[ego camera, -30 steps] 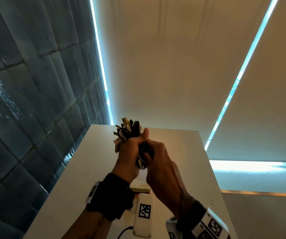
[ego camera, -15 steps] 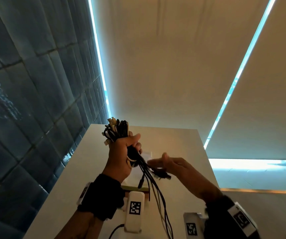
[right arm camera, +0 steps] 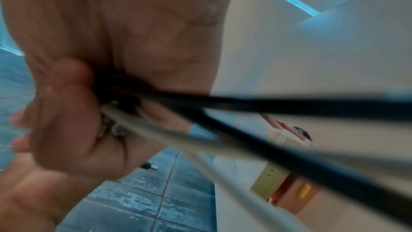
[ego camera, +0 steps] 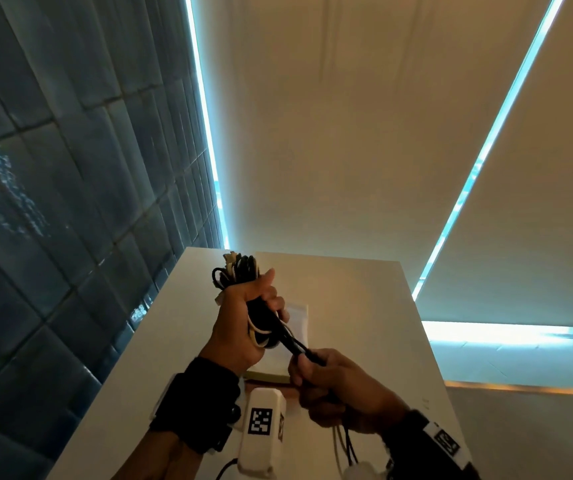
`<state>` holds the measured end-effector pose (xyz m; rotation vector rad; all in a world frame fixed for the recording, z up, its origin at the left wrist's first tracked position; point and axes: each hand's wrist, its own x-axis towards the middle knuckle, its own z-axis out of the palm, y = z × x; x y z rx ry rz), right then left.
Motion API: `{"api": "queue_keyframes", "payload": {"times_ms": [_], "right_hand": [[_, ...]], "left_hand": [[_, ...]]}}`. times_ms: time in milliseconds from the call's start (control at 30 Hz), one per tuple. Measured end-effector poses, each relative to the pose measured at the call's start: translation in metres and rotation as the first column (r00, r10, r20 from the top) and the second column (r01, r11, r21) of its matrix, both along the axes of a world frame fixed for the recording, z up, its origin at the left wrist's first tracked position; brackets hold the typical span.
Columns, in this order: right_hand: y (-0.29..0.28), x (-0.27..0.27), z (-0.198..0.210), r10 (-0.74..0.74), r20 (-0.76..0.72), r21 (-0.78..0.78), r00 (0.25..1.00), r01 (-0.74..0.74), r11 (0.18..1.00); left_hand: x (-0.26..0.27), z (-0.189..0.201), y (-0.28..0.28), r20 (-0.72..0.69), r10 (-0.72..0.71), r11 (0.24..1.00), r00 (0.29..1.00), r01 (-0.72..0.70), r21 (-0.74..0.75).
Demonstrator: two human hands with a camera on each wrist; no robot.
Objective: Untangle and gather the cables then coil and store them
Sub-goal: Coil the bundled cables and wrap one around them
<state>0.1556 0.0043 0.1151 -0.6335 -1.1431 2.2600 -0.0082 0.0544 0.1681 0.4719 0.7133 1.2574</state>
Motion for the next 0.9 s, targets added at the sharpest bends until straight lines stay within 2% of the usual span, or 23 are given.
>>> {"api": "queue_keyframes", "payload": {"times_ms": [133, 200, 267, 367, 467, 567, 700, 833, 900], "right_hand": [[0.011, 0.021, 0.003, 0.067, 0.049, -0.003, 0.997, -0.067, 0.998], [0.017, 0.029, 0.008, 0.044, 0.077, -0.016, 0.996, -0.043, 0.999], [0.023, 0.035, 0.018, 0.004, 0.135, 0.0, 0.991, -0.004, 1.0], [0.033, 0.036, 0.037, -0.059, 0.299, 0.087, 0.952, 0.034, 0.996], [0.039, 0.033, 0.062, -0.114, 0.437, 0.219, 0.892, 0.017, 0.976], [0.037, 0.025, 0.075, -0.166, 0.492, 0.29, 0.854, 0.019, 0.957], [0.031, 0.017, 0.07, -0.234, 0.512, 0.27, 0.826, 0.104, 0.957], [0.031, 0.014, 0.077, -0.186, 0.55, 0.215, 0.814, 0.077, 0.974], [0.035, 0.015, 0.081, -0.18, 0.57, 0.226, 0.802, 0.057, 0.972]], "left_hand": [[-0.011, 0.001, -0.009, -0.054, -0.222, 0.971, 0.974, 0.225, 0.078], [-0.016, 0.002, -0.012, -0.109, -0.368, 0.919, 0.924, 0.379, 0.108], [-0.016, 0.005, -0.018, -0.223, -0.45, 0.876, 0.865, 0.476, 0.078], [-0.012, 0.007, -0.022, -0.427, -0.438, 0.868, 0.791, 0.495, 0.027], [-0.008, 0.006, -0.021, -0.558, -0.401, 0.869, 0.726, 0.494, 0.018], [-0.005, 0.009, -0.022, -0.578, -0.421, 0.855, 0.699, 0.518, 0.004], [-0.001, 0.013, -0.027, -0.599, -0.502, 0.798, 0.624, 0.601, -0.043], [-0.004, 0.012, -0.025, -0.714, -0.481, 0.797, 0.508, 0.592, -0.116], [-0.007, 0.009, -0.025, -0.71, -0.503, 0.785, 0.493, 0.604, -0.137]]}}
